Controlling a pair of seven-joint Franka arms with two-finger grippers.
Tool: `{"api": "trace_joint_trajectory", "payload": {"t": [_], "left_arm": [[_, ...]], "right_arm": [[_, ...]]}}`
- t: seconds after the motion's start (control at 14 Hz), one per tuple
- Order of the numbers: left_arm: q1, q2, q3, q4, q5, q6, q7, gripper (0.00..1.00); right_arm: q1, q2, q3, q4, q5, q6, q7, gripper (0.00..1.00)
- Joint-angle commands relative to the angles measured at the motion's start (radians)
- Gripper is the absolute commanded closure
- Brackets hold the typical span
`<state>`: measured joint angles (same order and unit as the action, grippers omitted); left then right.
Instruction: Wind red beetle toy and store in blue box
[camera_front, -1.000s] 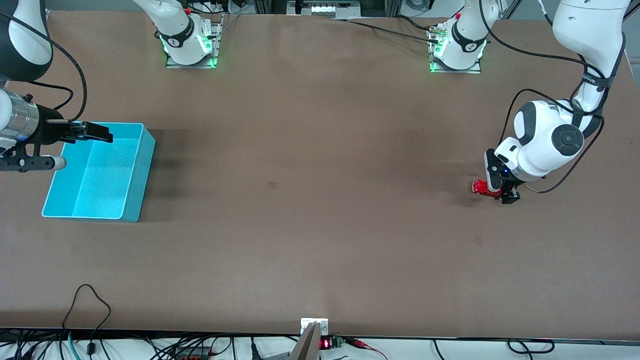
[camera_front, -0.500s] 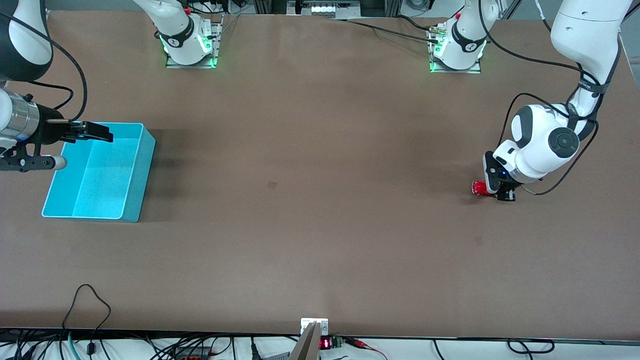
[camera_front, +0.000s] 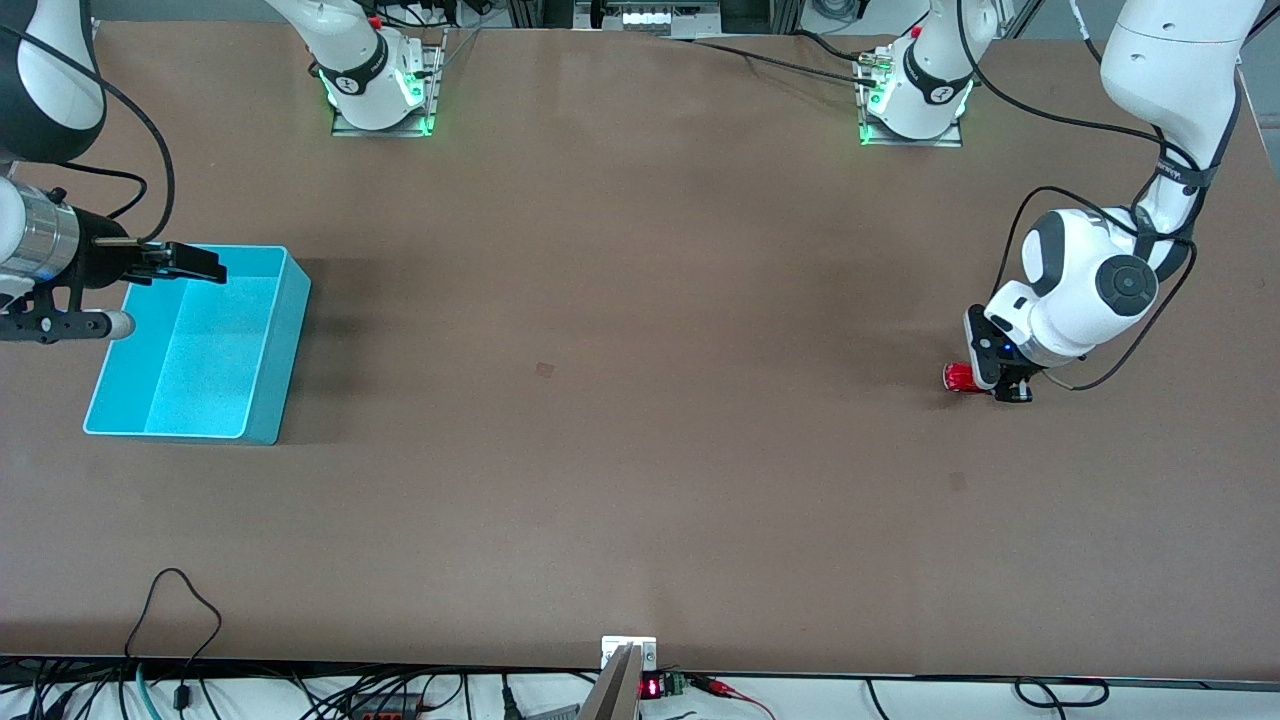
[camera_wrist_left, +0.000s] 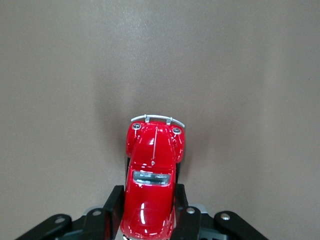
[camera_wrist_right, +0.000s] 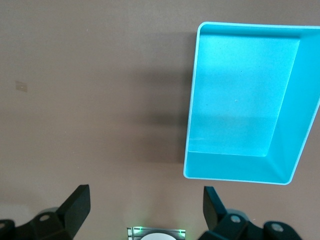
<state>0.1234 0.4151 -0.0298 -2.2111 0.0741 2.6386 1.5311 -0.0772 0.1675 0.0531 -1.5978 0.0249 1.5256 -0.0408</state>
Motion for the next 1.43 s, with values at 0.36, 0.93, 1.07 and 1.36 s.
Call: {"api": "trace_joint_trajectory", "payload": {"t": [0.36, 0.93, 1.07, 1.36], "left_arm": [[0.186, 0.074, 0.005, 0.056, 0.012, -0.017, 0.164, 0.97], [0.266, 0.088, 0.004, 0.088, 0.004, -0.017, 0.250, 0.03], [0.272, 0.039, -0.002, 0.100, 0.004, -0.063, 0.244, 0.00], [0.266, -0.056, -0.018, 0.188, 0.003, -0.343, 0.184, 0.00]], "right_arm": [[-0.004, 0.001, 0.005, 0.006, 0.017, -0.016, -0.005, 0.00], [-0.004, 0.000, 0.005, 0.004, 0.017, -0.018, -0.007, 0.00], [-0.006, 0.001, 0.005, 0.006, 0.017, -0.018, -0.007, 0.00], [-0.006, 0.001, 0.005, 0.004, 0.017, -0.018, -0.007, 0.00]]}}
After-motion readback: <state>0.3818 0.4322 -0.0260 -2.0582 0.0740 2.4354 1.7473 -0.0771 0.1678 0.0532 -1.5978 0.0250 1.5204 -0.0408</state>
